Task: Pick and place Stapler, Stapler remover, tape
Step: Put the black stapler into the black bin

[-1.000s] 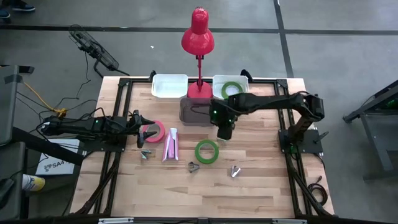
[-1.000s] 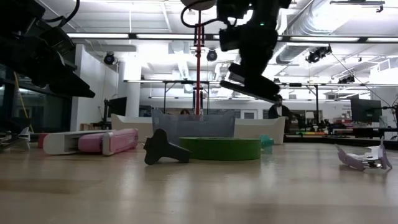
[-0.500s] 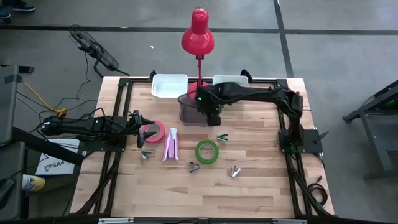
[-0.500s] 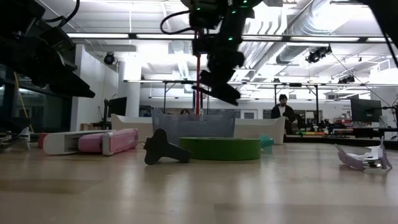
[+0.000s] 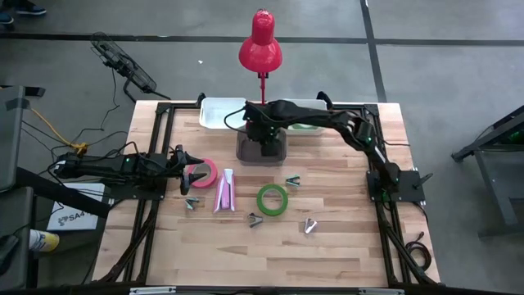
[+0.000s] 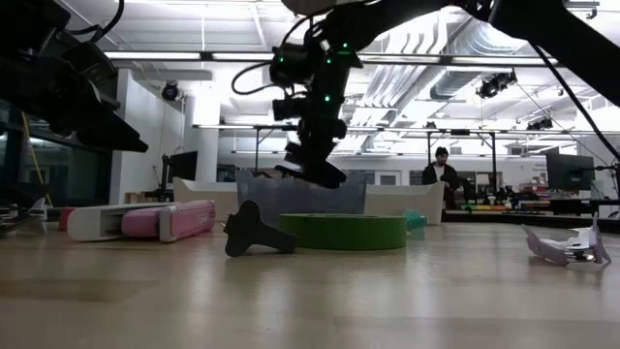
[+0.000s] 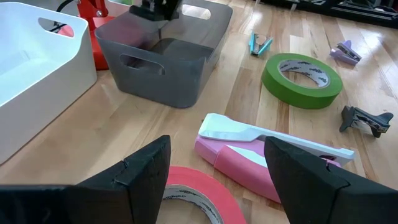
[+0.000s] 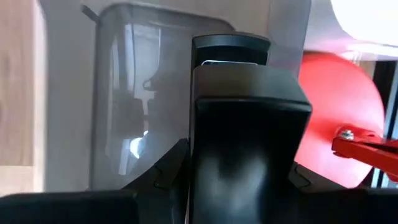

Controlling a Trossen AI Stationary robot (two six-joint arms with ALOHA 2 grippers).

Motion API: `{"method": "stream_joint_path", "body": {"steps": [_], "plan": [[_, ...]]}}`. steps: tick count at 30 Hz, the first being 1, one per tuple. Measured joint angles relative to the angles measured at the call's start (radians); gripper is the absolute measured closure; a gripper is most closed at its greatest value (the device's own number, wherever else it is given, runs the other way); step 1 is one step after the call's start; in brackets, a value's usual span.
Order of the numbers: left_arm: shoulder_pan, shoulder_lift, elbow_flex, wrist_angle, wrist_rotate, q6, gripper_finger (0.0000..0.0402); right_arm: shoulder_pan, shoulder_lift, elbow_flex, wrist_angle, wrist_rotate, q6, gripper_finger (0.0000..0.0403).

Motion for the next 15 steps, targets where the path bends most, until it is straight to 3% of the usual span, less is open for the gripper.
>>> {"method": "stream_joint_path", "body": {"steps": [15], "plan": [[0.000, 0.000, 0.000, 0.000, 0.000, 0.000, 0.0145, -0.028, 0.076, 0.000, -0.024, -0.003, -0.008, 0.0274]]}}
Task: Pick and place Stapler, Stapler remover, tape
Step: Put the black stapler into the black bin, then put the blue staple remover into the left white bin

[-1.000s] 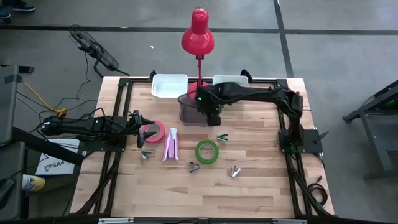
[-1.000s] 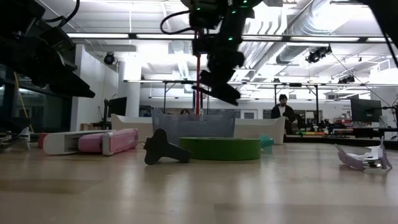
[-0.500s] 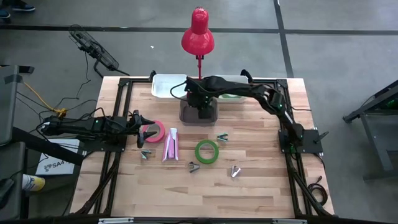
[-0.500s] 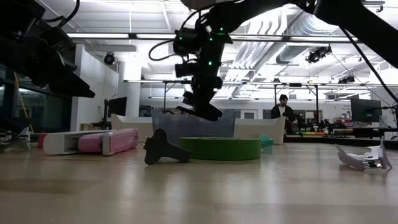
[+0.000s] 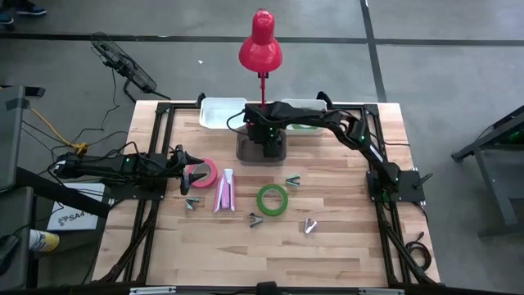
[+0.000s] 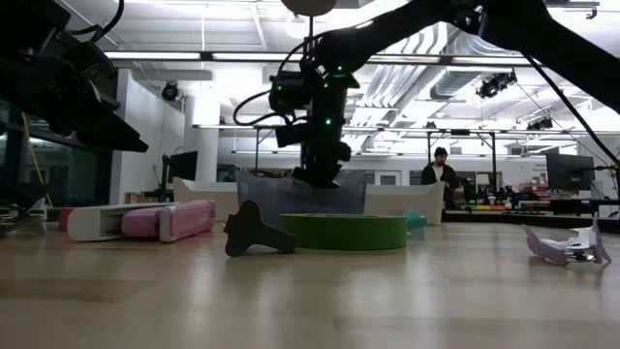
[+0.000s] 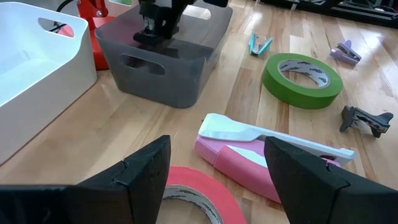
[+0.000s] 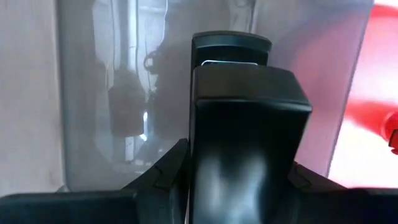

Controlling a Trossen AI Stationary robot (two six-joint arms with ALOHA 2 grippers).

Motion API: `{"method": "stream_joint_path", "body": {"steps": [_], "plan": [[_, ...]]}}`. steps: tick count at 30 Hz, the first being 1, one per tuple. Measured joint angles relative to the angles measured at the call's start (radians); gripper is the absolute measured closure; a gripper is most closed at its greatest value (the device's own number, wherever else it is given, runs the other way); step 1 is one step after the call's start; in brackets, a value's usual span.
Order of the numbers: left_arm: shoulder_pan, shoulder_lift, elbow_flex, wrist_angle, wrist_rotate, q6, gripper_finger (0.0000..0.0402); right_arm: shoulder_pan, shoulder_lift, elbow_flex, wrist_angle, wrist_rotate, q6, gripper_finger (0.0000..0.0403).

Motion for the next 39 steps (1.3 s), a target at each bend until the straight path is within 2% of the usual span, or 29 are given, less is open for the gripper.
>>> {"method": "stream_joint_path", "body": {"steps": [6, 17, 29, 39], "plan": [[0.000, 0.000, 0.000, 0.000, 0.000, 0.000, 0.0145, -0.008, 0.014, 0.000, 0.001, -0.003, -0.001, 0.0243], [0.000, 0.000, 0.000, 0.000, 0.000, 0.000, 0.0145, -0.009, 0.014, 0.000, 0.002, 0.010, 0.001, 0.0233], [0.000, 0.000, 0.000, 0.000, 0.000, 0.000, 0.0145, 0.001, -0.005, 0.000, -0.008, 0.026, 0.028, 0.0172], [0.000, 0.000, 0.000, 0.000, 0.000, 0.000, 0.0145, 0.036, -0.082, 0.000, -0.066, 0.064, 0.102, 0.0166]]}}
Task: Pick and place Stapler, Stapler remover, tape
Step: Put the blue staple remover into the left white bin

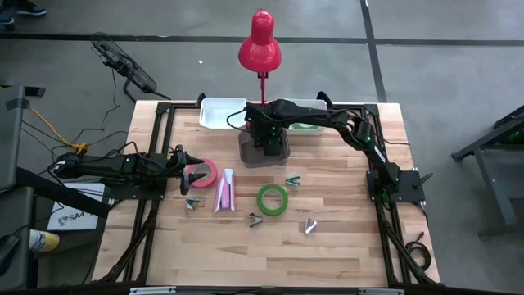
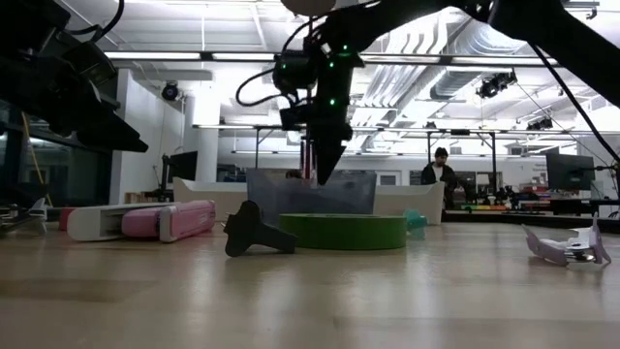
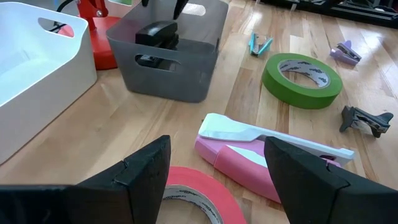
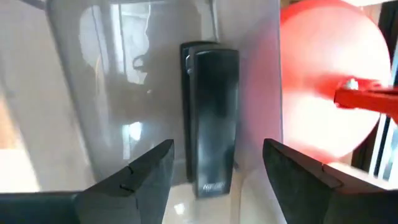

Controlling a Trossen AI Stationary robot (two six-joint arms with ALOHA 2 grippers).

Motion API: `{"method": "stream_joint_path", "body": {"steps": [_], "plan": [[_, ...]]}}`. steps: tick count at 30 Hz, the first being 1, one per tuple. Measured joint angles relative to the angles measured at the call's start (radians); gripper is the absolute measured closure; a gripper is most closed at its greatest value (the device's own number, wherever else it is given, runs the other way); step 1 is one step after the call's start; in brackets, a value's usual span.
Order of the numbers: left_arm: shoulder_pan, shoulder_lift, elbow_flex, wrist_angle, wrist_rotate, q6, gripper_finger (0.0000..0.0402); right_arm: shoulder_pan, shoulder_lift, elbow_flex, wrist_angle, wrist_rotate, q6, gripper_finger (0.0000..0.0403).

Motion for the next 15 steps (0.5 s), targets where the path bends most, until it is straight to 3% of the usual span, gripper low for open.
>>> {"method": "stream_joint_path", "body": {"steps": [15], "plan": [[0.000, 0.000, 0.000, 0.000, 0.000, 0.000, 0.0145, 0.108, -0.088, -0.024, -0.288, 0.005, 0.213, 0.0166]]}}
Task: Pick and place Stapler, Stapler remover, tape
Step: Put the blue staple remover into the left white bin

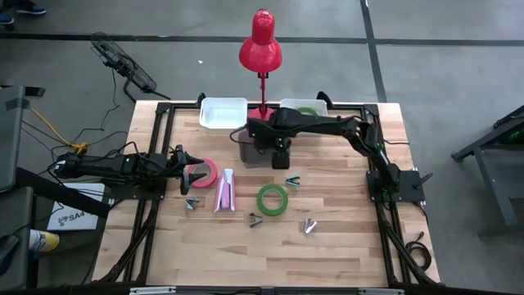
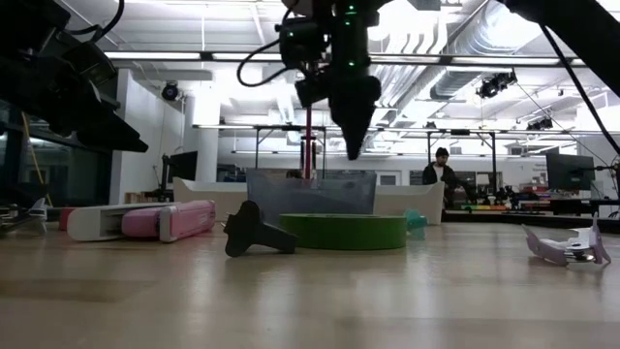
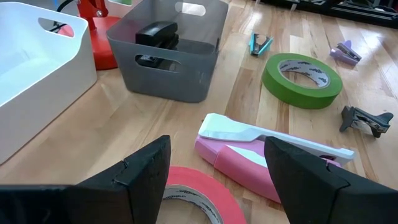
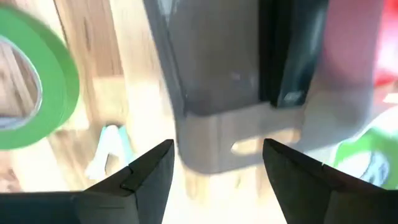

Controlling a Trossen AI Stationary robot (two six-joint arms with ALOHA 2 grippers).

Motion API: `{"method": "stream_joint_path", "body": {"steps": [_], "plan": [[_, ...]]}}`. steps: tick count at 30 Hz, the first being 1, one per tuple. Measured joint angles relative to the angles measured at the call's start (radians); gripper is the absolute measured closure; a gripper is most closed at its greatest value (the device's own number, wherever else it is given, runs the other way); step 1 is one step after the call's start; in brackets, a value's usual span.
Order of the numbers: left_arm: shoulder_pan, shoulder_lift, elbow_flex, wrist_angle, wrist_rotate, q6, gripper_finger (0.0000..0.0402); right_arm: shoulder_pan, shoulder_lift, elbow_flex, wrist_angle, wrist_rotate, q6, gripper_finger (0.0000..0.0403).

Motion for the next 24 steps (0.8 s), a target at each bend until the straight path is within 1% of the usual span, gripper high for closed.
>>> {"method": "stream_joint_path", "body": {"steps": [4, 9, 12, 14, 18, 21, 24], "plan": [[0.000, 0.000, 0.000, 0.000, 0.000, 0.000, 0.0145, 0.019, -0.060, -0.112, 0.011, -0.003, 0.047, 0.0166], [0.000, 0.000, 0.000, 0.000, 0.000, 0.000, 0.0145, 0.057, -0.182, -0.318, 0.088, -0.005, 0.102, 0.0166], [0.000, 0.000, 0.000, 0.000, 0.000, 0.000, 0.0145, 0.084, -0.259, -0.458, 0.186, -0.007, 0.111, 0.0166], [0.000, 0.000, 0.000, 0.000, 0.000, 0.000, 0.0145, 0.100, -0.299, -0.549, 0.270, -0.013, 0.087, 0.0166], [0.000, 0.000, 0.000, 0.000, 0.000, 0.000, 0.0145, 0.123, -0.356, -0.729, 0.444, -0.077, 0.033, 0.0166], [0.000, 0.000, 0.000, 0.000, 0.000, 0.000, 0.0145, 0.139, -0.381, -0.824, 0.577, -0.120, 0.029, 0.0166], [0.000, 0.000, 0.000, 0.000, 0.000, 0.000, 0.0145, 0.152, -0.416, -0.889, 0.668, -0.096, 0.035, 0.0166]]}}
